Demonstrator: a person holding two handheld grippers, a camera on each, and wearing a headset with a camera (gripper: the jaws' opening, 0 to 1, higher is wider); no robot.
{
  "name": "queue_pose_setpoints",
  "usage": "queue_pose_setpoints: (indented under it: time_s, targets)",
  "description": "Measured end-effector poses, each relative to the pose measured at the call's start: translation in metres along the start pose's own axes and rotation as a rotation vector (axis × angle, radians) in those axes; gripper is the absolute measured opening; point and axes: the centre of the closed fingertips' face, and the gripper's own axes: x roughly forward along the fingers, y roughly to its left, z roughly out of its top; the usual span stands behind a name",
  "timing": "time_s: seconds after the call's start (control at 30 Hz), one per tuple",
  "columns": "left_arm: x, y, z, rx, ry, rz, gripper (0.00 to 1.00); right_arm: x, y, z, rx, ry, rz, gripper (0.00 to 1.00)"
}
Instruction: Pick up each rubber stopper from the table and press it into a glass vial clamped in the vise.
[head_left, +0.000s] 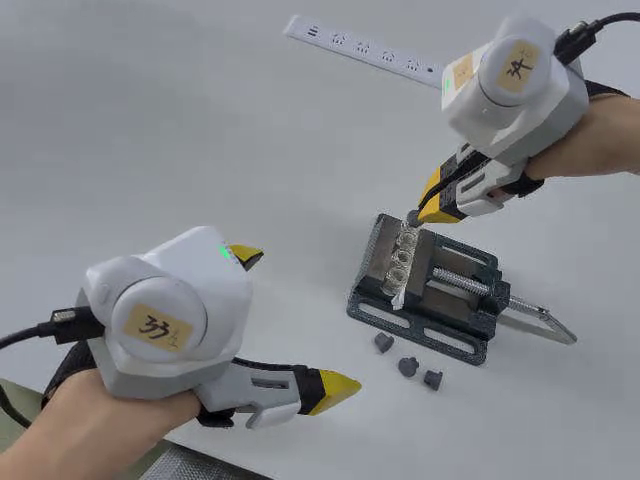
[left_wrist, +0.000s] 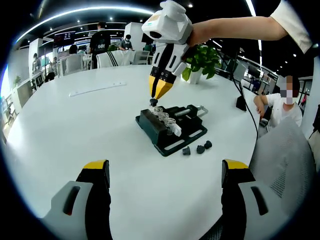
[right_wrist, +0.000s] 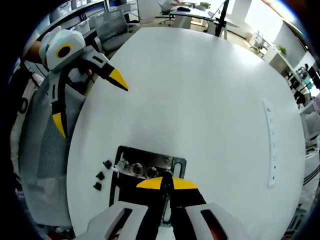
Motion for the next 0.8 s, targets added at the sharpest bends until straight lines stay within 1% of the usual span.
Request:
queue_pose_setpoints:
  time_s: [0.17, 0.3, 0.6, 0.8]
  targets:
    - [-0.0005, -0.0001, -0.0029, -0.007, 0.005, -0.003, 0.92, 0.0018, -0.0003, 0.0037, -0.002, -0.002, 0.004, 0.0]
    - [-0.0008, 0.0006, -0.0029, -0.012, 0.006, -0.003, 0.91, 0.0031, -0.0021, 0.0029, -0.015, 0.009, 0.003, 0.0]
    - [0.0002, 0.0036, -0.0031, -0.017, 0.006, -0.001, 0.91, 0.004, -0.0053, 0.0027, -0.007, 0.011, 0.01, 0.0]
    - [0.0009, 0.0022, -0.0039, -0.019, 0.005, -0.004, 0.91, 0.0036, -0.0024, 0.0019, 0.006, 0.009, 0.024, 0.0]
